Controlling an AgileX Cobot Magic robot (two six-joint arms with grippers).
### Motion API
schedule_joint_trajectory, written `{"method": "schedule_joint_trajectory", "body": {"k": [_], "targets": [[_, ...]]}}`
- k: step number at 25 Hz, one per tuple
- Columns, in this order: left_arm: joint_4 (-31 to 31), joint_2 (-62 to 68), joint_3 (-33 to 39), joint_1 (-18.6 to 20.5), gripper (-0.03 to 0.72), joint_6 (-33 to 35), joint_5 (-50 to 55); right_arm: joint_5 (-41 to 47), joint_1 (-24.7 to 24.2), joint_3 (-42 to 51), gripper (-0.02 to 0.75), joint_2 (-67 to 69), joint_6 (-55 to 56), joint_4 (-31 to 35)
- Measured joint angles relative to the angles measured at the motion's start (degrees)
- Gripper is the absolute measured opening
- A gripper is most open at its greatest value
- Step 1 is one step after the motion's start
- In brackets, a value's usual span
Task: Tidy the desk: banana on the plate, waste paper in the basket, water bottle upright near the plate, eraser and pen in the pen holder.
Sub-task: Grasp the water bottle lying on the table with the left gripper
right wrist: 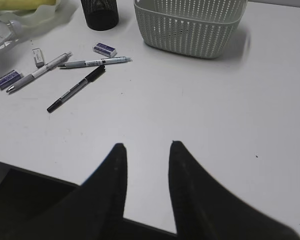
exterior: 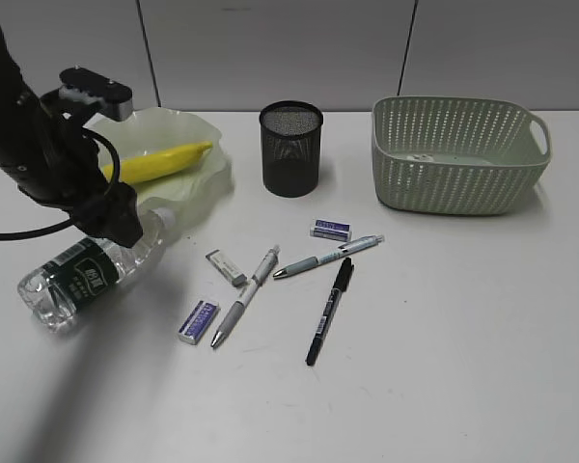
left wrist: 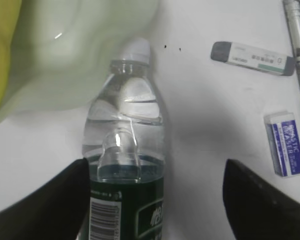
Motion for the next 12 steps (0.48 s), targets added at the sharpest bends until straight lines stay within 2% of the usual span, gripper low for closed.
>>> {"method": "schedule_joint_trajectory", "body": {"k": [12], "targets": [[2.7, 4.0, -0.5, 0.0, 0.627, -1.1, -2.6, 0.0, 0.0, 0.0, 0.242, 0.0, 0.0, 0.0]]}}
